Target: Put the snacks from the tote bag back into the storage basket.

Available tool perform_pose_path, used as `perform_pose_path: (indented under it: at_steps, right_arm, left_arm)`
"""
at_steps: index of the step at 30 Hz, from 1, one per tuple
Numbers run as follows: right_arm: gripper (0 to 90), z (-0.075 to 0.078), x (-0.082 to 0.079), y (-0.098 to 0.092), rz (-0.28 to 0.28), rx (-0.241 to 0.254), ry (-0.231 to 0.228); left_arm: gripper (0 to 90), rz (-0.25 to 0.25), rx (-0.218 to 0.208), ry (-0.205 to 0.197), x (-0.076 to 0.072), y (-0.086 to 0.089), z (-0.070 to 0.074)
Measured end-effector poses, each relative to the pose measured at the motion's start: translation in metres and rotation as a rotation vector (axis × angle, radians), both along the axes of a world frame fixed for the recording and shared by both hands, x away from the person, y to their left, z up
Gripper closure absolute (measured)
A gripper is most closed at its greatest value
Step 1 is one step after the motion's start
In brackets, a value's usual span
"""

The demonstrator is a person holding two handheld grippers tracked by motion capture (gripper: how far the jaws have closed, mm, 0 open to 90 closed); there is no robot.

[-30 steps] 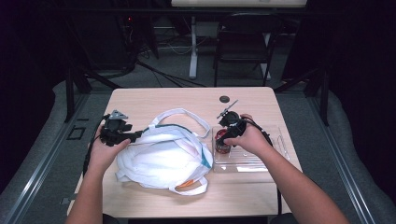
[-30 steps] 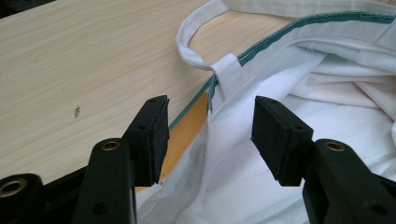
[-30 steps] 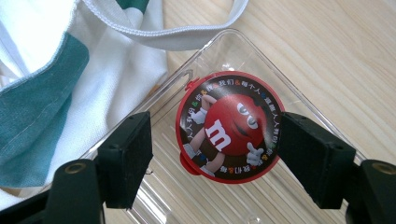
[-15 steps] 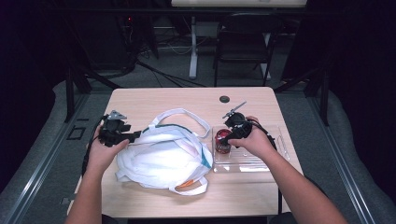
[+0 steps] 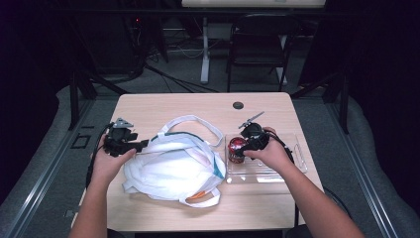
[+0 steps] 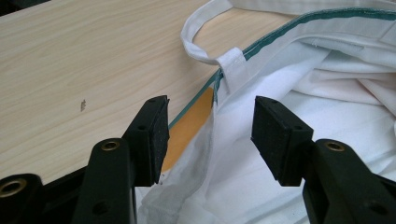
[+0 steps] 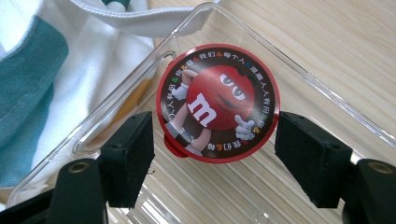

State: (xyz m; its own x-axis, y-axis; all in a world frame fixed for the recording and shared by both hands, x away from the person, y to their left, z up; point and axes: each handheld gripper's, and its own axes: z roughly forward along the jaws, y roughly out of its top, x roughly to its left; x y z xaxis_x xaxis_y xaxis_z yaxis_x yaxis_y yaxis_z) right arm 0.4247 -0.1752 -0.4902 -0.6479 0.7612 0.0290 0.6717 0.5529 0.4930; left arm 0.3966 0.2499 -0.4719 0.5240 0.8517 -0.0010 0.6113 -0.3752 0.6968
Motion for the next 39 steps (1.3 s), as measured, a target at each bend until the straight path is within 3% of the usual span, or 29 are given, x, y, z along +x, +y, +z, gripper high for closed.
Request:
perform_pose_path:
  at_steps: [6,11,20,24,26,29,39]
  right_arm:
    - [28.0,-0.005,0.0,-0.001,-0.016,0.009,-0.004]
    - [28.0,-0.007,0.0,0.0,-0.006,-0.008,-0.003]
    - [28.2,-0.009,0.001,0.0,0.004,0.003,-0.008]
    - [28.6,-0.011,0.002,-0.001,0.022,-0.025,0.0]
    - [28.6,-0.013,0.002,0.0,0.009,-0.002,-0.006]
    - [28.6,-0.012,0.004,0.0,0.018,-0.02,0.0]
    - [28.7,-0.013,0.01,0.001,0.035,0.003,0.001]
  left_arm:
    - [46.5,0.008,-0.004,-0.007,0.0,0.0,-0.001]
    - [46.5,0.001,-0.003,0.004,0.0,-0.001,-0.001]
    - [46.5,0.003,-0.005,0.009,0.0,-0.001,-0.002]
    - [46.5,0.006,-0.001,0.001,0.001,-0.002,-0.003]
    - [46.6,0.003,0.0,0.0,0.001,-0.002,-0.003]
    - [46.5,0.008,-0.003,0.003,0.001,-0.002,-0.003]
    - [46.5,0.007,0.0,0.001,0.0,-0.002,-0.003]
